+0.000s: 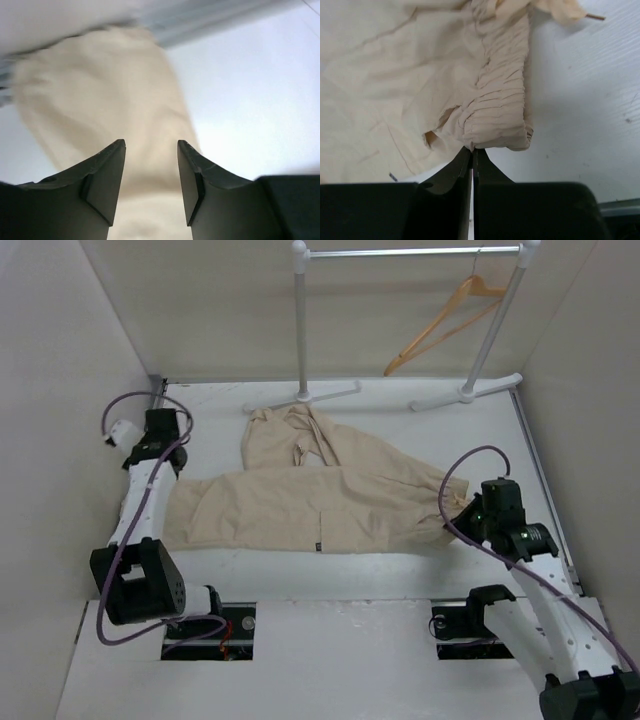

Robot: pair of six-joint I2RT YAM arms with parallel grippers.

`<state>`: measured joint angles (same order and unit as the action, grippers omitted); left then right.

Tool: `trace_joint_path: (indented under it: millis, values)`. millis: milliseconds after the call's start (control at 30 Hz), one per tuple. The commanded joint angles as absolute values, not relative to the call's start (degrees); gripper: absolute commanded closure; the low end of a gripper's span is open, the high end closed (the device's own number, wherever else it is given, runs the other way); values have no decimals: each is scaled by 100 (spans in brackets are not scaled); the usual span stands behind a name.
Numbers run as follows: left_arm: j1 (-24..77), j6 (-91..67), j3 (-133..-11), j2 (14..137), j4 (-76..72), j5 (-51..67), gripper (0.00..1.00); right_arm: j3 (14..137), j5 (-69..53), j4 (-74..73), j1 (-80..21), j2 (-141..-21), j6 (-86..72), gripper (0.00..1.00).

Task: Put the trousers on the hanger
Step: Flatten out the trousers at the center of the board.

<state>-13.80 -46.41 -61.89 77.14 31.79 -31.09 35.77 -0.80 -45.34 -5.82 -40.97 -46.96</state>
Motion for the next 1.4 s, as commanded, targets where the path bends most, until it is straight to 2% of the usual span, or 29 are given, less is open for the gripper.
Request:
trace_joint_path:
  millis: [0,33,133,200,300,367,400,500,533,567,633,667,767,800,867,1133,1167,1233,1300,1367]
  values:
    - [-307,-4693,-6555,7917,3357,-3252,56,3963,236,-4930,-944,-3833,-4659,92]
    - [10,-4693,-6722,8110,3392,-3226,55,4042,411,-4948,-962,-3832,-4580,84]
    - [758,-4571,-7485,8839,3515,-3033,52,4455,1070,-5036,-988,-3885,-4334,46]
    - [1084,-4282,-8100,9419,3585,-2849,51,4657,1483,-5054,-1059,-3894,-4140,27]
    - [1532,-3728,-8979,10306,3595,-2602,51,4921,1888,-5054,-1068,-3981,-3895,24]
    - [1752,-3446,-9455,10826,3481,-2435,51,4931,2074,-4827,-972,-4078,-3762,27]
    - [1849,-3324,-9718,11115,3420,-2321,51,4861,2048,-4564,-954,-4130,-3692,33]
    - [2069,-3121,-10413,11775,3349,-1847,51,4772,1698,-4071,-744,-4525,-3691,78]
    - [2113,-3059,-10554,11934,3279,-1689,51,4799,1574,-3965,-560,-4718,-3726,89]
    - [2166,-3024,-10651,12075,3209,-1531,50,4860,1443,-3851,-332,-4937,-3753,93]
    - [2228,-2988,-10784,12295,3077,-1197,50,4930,1083,-3439,160,-5403,-3840,90]
    - [2254,-2962,-10828,12383,3041,-1074,50,4948,907,-3176,319,-5658,-3884,82]
    - [2281,-2831,-10968,12629,3006,-1055,48,4983,835,-2665,479,-6440,-3903,40]
    - [2281,-2752,-11038,12726,3006,-1072,48,4966,861,-2533,505,-6729,-3868,33]
    - [2263,-2760,-11127,12884,3015,-1037,48,4948,722,-2286,549,-7310,-3824,32]
    - [2281,-2847,-10978,12999,2813,-1011,55,5001,439,-1214,514,-8542,-3911,45]
    - [2289,-2848,-10978,12999,2795,-985,57,5010,483,-1117,497,-8630,-3911,50]
    - [2289,-2865,-10934,13008,2751,-1019,65,5080,492,-1081,497,-8841,-3981,71]
    - [2272,-2900,-10855,12999,2663,-1028,78,5124,571,-1099,532,-8929,-4121,88]
    - [2228,-2988,-10732,12842,2576,-1098,91,5185,746,-1107,680,-8886,-4227,94]
